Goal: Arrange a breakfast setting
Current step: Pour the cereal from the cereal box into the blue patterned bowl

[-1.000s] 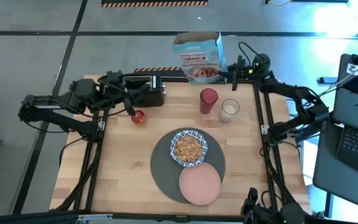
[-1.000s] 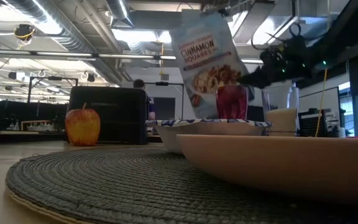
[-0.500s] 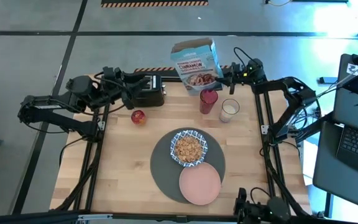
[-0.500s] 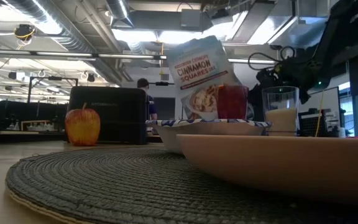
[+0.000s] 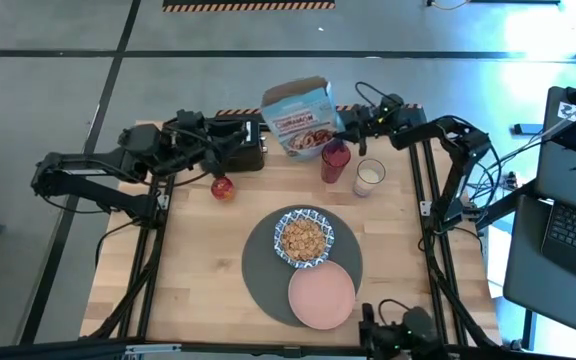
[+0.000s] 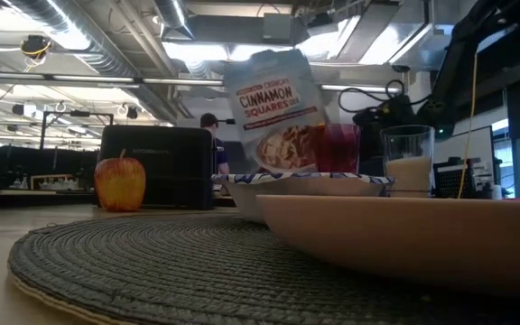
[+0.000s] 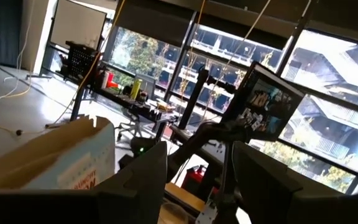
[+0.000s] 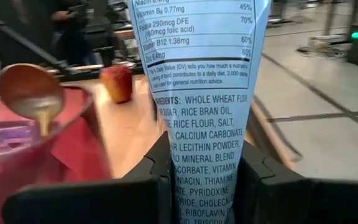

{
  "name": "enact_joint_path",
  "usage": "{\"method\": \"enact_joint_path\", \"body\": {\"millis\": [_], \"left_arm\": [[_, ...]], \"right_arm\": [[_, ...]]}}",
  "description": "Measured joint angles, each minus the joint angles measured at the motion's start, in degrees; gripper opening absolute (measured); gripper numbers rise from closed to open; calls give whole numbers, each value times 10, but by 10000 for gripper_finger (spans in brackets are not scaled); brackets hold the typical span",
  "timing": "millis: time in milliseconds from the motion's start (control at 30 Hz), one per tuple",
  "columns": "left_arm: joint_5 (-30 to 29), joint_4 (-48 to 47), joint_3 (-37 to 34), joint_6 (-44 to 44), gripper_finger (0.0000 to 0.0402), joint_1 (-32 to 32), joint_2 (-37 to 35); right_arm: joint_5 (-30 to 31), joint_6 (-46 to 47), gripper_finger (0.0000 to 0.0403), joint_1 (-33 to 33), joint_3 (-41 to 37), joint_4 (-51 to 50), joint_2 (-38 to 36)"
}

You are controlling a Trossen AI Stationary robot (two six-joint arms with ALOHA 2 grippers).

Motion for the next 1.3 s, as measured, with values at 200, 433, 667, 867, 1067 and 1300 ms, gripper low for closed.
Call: {"method": "enact_joint_path", "body": {"millis": [200, 433, 667, 867, 1067, 1300], "left_arm": [[0, 30, 0, -1, 174, 0, 23], [3, 35, 0, -15, 174, 0, 32], [5, 44, 0, -16, 174, 0, 31], [15, 50, 0, -16, 174, 0, 31], [20, 50, 0, -16, 174, 0, 31], [20, 50, 0, -14, 174, 0, 31]], "right_arm": [[19, -65, 76, 35, 2, -59, 8], [91, -170, 76, 39, 2, -170, 8], [130, -184, 82, 35, 2, -168, 8], [130, -181, 135, 35, 2, -172, 8], [112, -178, 176, 35, 2, -172, 8], [94, -177, 181, 35, 4, -171, -14]]}}
